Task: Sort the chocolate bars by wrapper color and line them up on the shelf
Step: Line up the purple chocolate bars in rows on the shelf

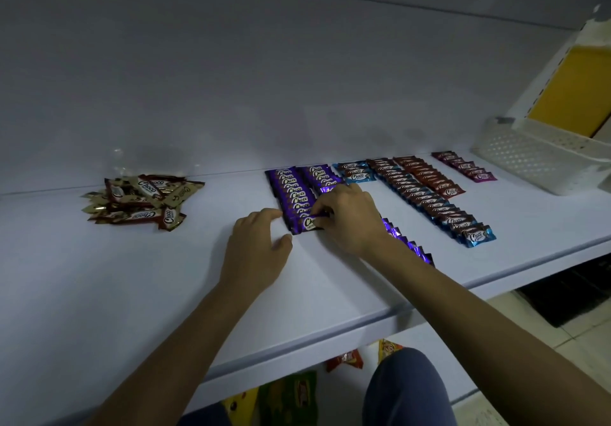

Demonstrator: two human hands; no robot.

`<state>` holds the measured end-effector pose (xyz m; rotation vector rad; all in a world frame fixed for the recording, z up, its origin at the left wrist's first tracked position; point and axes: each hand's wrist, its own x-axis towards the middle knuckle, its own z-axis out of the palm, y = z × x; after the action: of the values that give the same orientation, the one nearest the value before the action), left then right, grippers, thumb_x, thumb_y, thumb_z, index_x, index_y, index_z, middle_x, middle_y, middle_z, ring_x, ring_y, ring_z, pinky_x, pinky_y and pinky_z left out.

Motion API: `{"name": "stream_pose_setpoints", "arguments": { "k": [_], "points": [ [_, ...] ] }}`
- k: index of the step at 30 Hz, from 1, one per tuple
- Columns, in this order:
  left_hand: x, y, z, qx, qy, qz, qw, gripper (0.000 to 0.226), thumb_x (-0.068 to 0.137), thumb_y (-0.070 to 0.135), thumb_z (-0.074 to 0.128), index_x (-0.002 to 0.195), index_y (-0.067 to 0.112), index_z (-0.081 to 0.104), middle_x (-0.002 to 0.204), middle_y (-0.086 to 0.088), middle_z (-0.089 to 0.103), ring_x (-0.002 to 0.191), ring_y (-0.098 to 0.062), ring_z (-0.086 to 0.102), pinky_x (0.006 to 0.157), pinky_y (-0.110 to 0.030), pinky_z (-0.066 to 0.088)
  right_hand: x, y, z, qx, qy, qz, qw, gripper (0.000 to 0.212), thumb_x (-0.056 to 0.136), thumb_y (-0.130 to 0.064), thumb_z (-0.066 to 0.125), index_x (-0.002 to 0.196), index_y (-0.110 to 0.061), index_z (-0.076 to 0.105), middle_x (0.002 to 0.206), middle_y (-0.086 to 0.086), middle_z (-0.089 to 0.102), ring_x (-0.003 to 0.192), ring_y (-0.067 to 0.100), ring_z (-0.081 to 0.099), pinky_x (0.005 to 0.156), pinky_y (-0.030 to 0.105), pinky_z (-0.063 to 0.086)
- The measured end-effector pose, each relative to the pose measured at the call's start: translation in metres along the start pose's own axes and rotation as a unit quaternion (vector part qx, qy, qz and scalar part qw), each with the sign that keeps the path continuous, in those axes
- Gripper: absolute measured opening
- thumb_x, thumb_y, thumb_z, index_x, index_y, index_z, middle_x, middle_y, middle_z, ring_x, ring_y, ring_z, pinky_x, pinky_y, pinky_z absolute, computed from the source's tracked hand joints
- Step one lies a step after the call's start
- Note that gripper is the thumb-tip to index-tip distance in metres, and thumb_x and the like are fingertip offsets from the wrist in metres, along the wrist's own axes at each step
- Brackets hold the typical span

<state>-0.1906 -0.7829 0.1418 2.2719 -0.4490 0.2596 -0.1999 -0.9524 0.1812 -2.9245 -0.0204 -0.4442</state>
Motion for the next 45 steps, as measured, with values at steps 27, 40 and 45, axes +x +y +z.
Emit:
{"name": "stream_pose_setpoints", "arguments": {
  "k": [27,40,45],
  "points": [
    [-0.032,-0.119,-0.156,0.22,0.008,-0.139,0.966,0.107,0.071,0.074,0.06,0.152,0.021,0.016,0.159,-0.003,0.019,0.144,-0.025,0.02,0.115,-0.046,0.024,0.119,-0.21,0.08,0.211,-0.094,0.044,0.972,0.066,0.087,-0.071,0.035,0.132,-0.025,0.048,0.131,0.012,0.048,0.122,0.034,0.044,0.1,0.043,0.034],
    [0.064,-0.148,-0.152,0.224,-0.133,-0.05,0.964,0.124,0.05,0.084,0.065,0.151,0.031,0.015,0.158,0.0,0.019,0.144,-0.027,0.017,0.116,-0.051,0.021,0.116,-0.212,0.104,0.214,-0.08,0.014,0.973,0.046,0.099,-0.05,0.025,0.129,-0.029,0.052,0.134,0.008,0.048,0.122,0.029,0.041,0.103,0.043,0.028],
    [0.049,-0.158,-0.149,0.197,-0.108,-0.041,0.974,0.12,0.047,0.092,0.049,0.148,0.031,0.025,0.145,0.004,0.038,0.131,-0.025,0.037,0.11,-0.045,0.033,0.104,-0.217,0.104,0.219,-0.044,0.015,0.974,0.037,0.099,-0.041,0.032,0.118,-0.023,0.058,0.123,0.009,0.054,0.114,0.029,0.045,0.096,0.038,0.031]
  ]
}}
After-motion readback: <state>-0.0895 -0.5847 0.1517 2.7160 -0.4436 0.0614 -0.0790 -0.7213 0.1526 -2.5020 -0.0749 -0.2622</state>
